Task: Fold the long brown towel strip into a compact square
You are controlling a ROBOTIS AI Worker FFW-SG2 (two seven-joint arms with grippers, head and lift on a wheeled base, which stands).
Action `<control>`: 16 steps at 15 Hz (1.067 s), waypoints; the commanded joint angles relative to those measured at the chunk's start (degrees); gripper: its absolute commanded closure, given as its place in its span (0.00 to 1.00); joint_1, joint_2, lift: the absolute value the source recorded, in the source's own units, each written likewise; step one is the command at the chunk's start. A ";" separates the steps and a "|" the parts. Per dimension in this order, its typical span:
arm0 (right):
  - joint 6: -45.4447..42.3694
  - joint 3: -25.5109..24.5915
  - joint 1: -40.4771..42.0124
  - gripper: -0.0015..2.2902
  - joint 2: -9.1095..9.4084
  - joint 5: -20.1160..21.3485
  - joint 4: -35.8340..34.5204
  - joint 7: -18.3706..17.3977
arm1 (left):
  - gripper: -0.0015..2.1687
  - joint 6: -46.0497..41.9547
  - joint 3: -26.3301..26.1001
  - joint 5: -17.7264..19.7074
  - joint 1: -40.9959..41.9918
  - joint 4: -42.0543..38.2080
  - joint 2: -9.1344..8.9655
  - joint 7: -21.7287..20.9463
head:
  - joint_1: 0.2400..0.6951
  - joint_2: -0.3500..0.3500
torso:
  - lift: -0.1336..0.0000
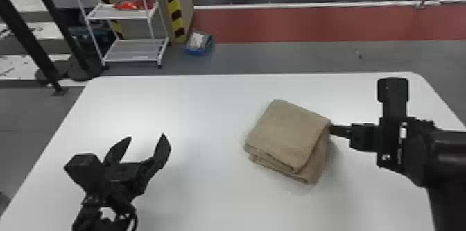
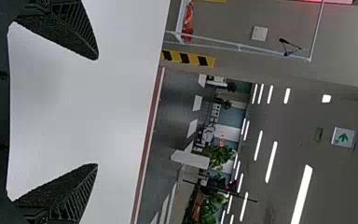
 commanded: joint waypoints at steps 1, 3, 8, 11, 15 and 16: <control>-6.44 2.26 -2.28 0.89 0.06 -0.01 5.47 -1.01 | 0.02 0.00 0.28 0.39 -0.26 0.60 0.30 -0.09 | 1.00 0.60 | 0.06; -10.83 3.84 -3.95 0.89 0.06 -0.19 9.52 -1.27 | 0.02 0.00 0.28 0.65 -0.96 1.57 0.47 -0.27 | 1.00 0.62 | 0.06; -17.34 8.68 -4.30 0.89 0.06 -2.91 12.59 -1.45 | 0.02 -0.18 0.11 0.91 -2.81 4.03 0.74 -0.88 | 1.00 0.69 | 0.06; -17.34 10.61 -4.13 0.89 0.06 -2.74 12.33 -1.45 | 0.02 -0.18 -0.07 0.91 -3.16 4.38 0.74 -1.23 | 1.00 0.72 | 0.06; -13.12 5.34 4.05 0.89 0.06 -1.68 -0.24 -3.65 | 0.02 0.00 -0.07 0.91 -3.16 3.76 0.74 -1.41 | 1.00 0.73 | 0.06; -13.12 3.23 7.83 0.80 0.06 -1.86 -5.51 -3.65 | 0.02 0.17 -0.33 0.91 -2.98 3.24 0.74 -1.50 | 1.00 0.72 | 0.06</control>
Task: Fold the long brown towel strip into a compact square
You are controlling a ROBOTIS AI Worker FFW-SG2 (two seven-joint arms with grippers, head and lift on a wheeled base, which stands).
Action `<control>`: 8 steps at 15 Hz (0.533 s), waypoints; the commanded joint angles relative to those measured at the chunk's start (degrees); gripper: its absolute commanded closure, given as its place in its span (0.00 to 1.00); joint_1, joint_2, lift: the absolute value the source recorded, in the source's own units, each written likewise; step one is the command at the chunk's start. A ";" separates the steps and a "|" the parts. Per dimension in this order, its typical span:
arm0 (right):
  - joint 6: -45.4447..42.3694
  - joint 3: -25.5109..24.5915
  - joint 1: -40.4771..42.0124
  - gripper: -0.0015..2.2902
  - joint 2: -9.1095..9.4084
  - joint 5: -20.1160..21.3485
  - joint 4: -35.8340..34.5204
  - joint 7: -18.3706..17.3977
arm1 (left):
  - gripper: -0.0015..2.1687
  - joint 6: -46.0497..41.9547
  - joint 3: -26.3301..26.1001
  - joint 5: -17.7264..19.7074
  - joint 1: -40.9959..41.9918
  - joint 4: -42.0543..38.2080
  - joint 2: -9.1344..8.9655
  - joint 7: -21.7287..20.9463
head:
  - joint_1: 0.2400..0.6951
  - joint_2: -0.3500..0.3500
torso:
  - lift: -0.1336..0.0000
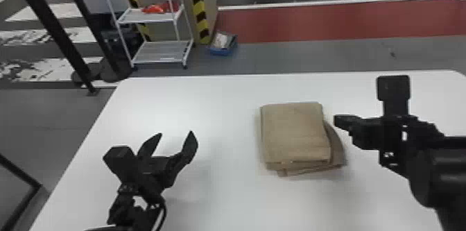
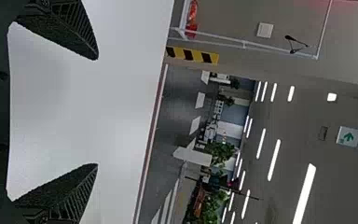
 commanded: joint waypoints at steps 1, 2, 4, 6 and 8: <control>0.24 -4.64 8.20 0.66 0.05 -0.21 -11.40 0.04 | 0.02 0.17 -0.47 -0.09 0.25 -1.02 0.00 -0.08 | 1.00 0.68 | 0.06; -1.52 -6.75 12.24 0.60 0.05 -1.00 -16.58 0.04 | 0.02 0.52 -1.09 -0.18 0.33 -1.55 -0.09 -0.08 | 1.00 0.65 | 0.06; -8.20 -10.09 18.04 0.60 0.05 -5.39 -21.24 2.59 | 0.03 0.87 -2.14 -0.53 0.33 -2.25 -0.17 0.19 | 1.00 0.60 | 0.06; -11.01 -10.44 18.66 0.73 0.05 -8.73 -21.68 5.84 | 0.03 1.05 -2.49 -0.79 0.33 -2.34 -0.44 0.27 | 1.00 0.56 | 0.06; -11.19 -8.24 15.93 0.85 0.05 -8.03 -18.96 6.01 | 0.03 0.87 -2.67 -0.97 0.69 -2.43 -0.35 0.36 | 1.00 0.56 | 0.06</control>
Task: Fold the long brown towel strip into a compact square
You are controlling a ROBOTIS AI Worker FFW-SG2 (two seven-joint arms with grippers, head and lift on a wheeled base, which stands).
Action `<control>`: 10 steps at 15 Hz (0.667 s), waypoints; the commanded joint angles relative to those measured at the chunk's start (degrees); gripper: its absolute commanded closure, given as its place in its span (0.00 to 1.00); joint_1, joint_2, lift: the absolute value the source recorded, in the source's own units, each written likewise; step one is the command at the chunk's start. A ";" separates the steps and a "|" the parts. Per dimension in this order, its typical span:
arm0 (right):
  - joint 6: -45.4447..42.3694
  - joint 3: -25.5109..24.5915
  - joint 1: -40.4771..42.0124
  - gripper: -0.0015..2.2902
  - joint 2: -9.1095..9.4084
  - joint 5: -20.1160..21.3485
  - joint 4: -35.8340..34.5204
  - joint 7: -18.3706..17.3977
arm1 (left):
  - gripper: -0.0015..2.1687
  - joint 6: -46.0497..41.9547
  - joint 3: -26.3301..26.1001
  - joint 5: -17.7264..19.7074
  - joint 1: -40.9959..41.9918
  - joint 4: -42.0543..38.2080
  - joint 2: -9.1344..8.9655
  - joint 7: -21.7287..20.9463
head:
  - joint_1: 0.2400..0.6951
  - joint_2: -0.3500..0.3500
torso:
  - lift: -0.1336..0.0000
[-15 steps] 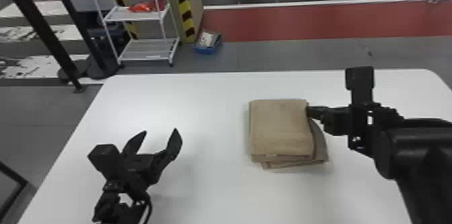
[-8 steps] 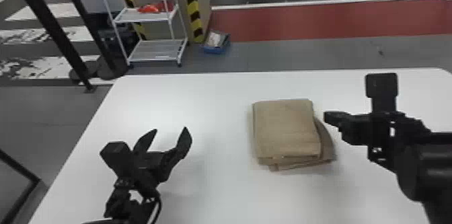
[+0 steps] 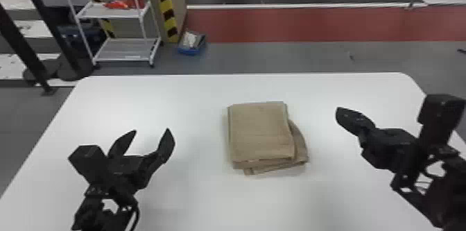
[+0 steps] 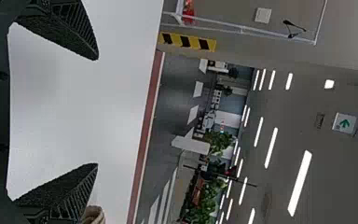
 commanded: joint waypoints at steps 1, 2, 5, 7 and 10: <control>-0.65 2.96 -3.98 0.85 0.05 0.74 4.93 -0.06 | 0.03 -0.13 -0.10 -0.09 0.62 -0.20 0.03 0.10 | 1.00 0.56 | 0.06; -1.36 4.89 -6.97 0.85 0.05 1.53 9.32 -0.06 | 0.03 -0.13 0.07 -0.09 0.97 -0.38 0.21 0.18 | 1.00 0.58 | 0.06; -7.16 9.64 -16.28 0.89 0.05 3.99 25.32 -0.15 | 0.03 -0.13 1.13 -0.17 1.67 -0.38 0.30 0.18 | 1.00 0.64 | 0.06; -12.08 11.92 -20.94 0.89 0.05 4.34 34.64 -0.06 | 0.03 -0.13 1.39 -0.17 1.85 -0.03 0.47 0.10 | 1.00 0.68 | 0.06; -14.89 14.56 -24.02 0.89 0.05 5.93 42.63 -0.33 | 0.02 -0.48 1.57 0.09 1.41 1.47 1.26 -0.26 | 1.00 0.73 | 0.06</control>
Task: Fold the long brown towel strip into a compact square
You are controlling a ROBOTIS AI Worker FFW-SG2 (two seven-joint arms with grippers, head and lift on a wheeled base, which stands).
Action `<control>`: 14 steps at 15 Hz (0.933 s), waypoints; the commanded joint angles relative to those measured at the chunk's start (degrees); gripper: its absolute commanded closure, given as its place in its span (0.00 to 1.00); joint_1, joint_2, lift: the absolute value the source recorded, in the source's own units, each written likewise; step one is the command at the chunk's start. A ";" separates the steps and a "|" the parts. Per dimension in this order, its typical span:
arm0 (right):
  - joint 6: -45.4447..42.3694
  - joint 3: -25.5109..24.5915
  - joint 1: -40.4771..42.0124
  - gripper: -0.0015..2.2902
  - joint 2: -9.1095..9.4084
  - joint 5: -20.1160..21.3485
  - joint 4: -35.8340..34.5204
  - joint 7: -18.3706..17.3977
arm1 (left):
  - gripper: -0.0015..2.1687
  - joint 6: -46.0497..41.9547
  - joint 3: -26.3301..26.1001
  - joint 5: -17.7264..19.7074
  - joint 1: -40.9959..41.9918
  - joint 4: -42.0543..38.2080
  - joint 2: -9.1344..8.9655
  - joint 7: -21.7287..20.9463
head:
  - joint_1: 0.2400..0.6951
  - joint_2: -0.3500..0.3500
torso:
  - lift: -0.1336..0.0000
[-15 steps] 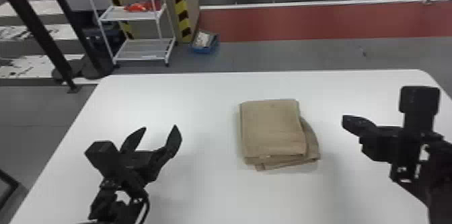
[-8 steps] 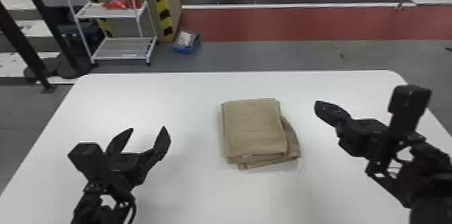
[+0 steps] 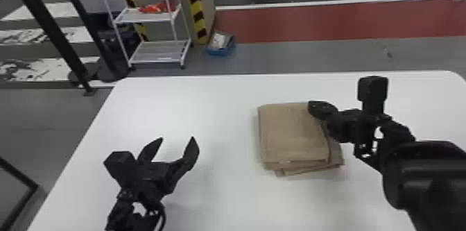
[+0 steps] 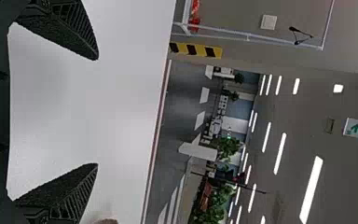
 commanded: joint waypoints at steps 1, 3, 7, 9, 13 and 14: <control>-0.77 1.16 -1.31 0.89 0.05 2.84 4.74 -0.89 | 0.02 -0.30 0.12 0.22 -0.77 1.50 0.39 -0.18 | 1.00 0.75 | 0.06; -0.94 1.16 -2.72 0.89 0.05 4.51 8.79 -1.42 | 0.02 -0.30 0.12 0.40 -1.39 2.38 0.47 -0.27 | 1.00 0.75 | 0.06; -4.81 0.28 1.06 0.89 0.05 -0.06 0.00 -1.16 | 0.02 -0.30 -0.14 0.40 -1.91 2.64 0.30 -0.27 | 1.00 0.74 | 0.06; -0.41 -0.16 6.16 0.89 0.05 -2.78 -12.92 -0.89 | 0.02 -0.30 -0.05 0.40 -2.00 2.29 0.30 -0.18 | 1.00 0.75 | 0.06; -5.69 -4.11 22.33 0.89 0.05 -2.78 -31.91 -0.72 | 0.03 -0.30 -0.41 0.31 -1.83 1.06 0.21 -0.53 | 1.00 0.75 | 0.06; -13.25 -5.69 27.96 0.89 0.05 -2.34 -34.37 -1.95 | 0.03 -0.82 -0.58 0.40 -1.74 0.97 0.12 -1.15 | 1.00 0.74 | 0.06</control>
